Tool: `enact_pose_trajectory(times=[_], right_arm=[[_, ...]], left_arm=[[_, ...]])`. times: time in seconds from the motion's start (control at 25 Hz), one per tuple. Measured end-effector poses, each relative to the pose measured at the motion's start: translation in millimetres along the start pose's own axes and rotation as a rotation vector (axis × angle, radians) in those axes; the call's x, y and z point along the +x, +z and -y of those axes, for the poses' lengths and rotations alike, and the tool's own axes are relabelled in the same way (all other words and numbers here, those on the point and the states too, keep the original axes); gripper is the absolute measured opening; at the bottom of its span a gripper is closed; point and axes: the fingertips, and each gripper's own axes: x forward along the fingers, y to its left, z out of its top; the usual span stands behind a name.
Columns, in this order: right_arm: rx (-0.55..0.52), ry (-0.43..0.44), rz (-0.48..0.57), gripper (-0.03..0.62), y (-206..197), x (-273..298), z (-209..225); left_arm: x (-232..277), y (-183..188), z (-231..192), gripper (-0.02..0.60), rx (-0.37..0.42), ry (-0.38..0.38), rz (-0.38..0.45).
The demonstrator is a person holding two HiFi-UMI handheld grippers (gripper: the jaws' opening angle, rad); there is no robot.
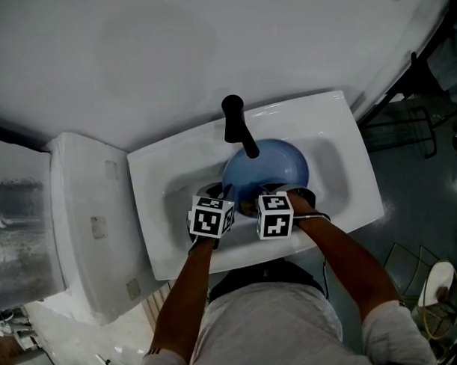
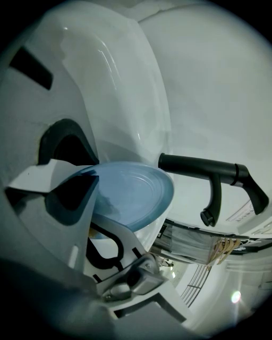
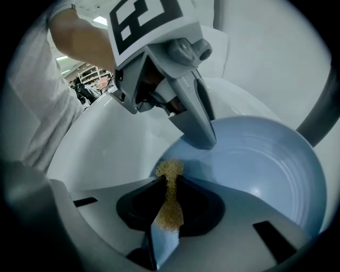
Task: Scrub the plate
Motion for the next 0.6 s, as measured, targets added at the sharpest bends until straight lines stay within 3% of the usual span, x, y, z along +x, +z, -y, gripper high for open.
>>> enact_pose_trajectory(times=[0.6], right_arm=[[0.036,0.011,-0.157,0.063,-67.9,-19.1,-7.7]], left_arm=[[0.0,-1.0,-1.9,0.072,0.009,-0.001,-0.008]])
